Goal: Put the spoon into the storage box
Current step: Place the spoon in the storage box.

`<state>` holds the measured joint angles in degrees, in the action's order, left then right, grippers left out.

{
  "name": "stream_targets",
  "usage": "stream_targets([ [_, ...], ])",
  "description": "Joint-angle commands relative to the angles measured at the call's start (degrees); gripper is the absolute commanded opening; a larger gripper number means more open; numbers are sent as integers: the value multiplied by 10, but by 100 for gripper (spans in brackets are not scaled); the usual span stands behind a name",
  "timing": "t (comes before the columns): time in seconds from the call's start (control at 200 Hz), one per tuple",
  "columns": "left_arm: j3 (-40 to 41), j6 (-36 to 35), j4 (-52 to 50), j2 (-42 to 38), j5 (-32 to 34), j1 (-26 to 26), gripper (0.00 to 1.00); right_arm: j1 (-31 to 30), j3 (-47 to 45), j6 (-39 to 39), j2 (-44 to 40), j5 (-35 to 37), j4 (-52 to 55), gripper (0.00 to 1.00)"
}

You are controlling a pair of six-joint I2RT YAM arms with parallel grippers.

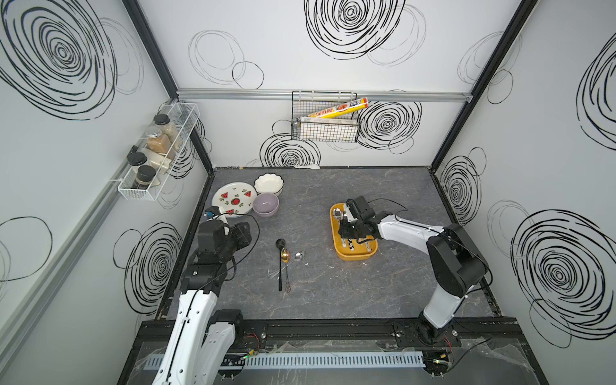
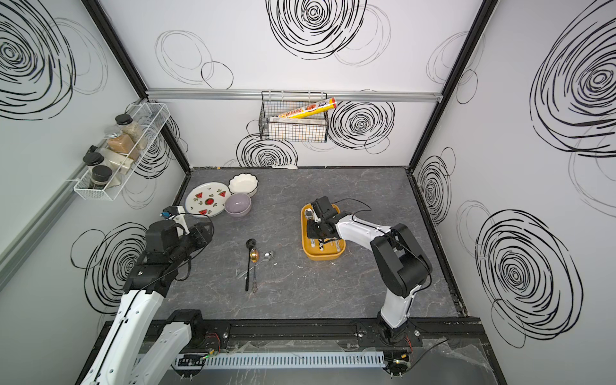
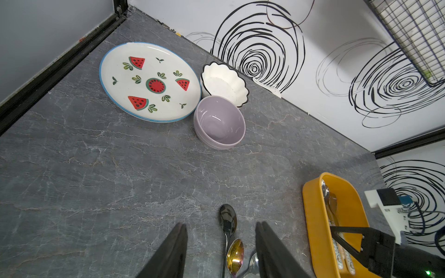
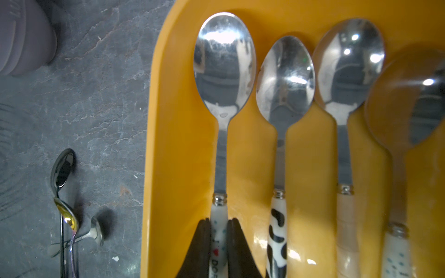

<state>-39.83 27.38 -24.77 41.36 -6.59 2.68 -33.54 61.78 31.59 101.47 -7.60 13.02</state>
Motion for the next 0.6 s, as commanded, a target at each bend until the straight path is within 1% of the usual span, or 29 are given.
stream_targets([
  [0.0, 5, -10, 31, 2, -9, -3, 53, 4, -13, 10, 12, -1, -24, 2],
  [0.37, 7, -10, 33, 12, -18, -4, 53, 4, -26, 2, 29, -11, -33, 6],
  [0.476, 8, -12, 34, 18, -19, -7, 53, 4, -31, -2, 25, -11, -33, 12],
  [0.596, 6, -13, 31, 45, -23, -21, 53, 5, -31, -9, 15, -11, -28, 24],
])
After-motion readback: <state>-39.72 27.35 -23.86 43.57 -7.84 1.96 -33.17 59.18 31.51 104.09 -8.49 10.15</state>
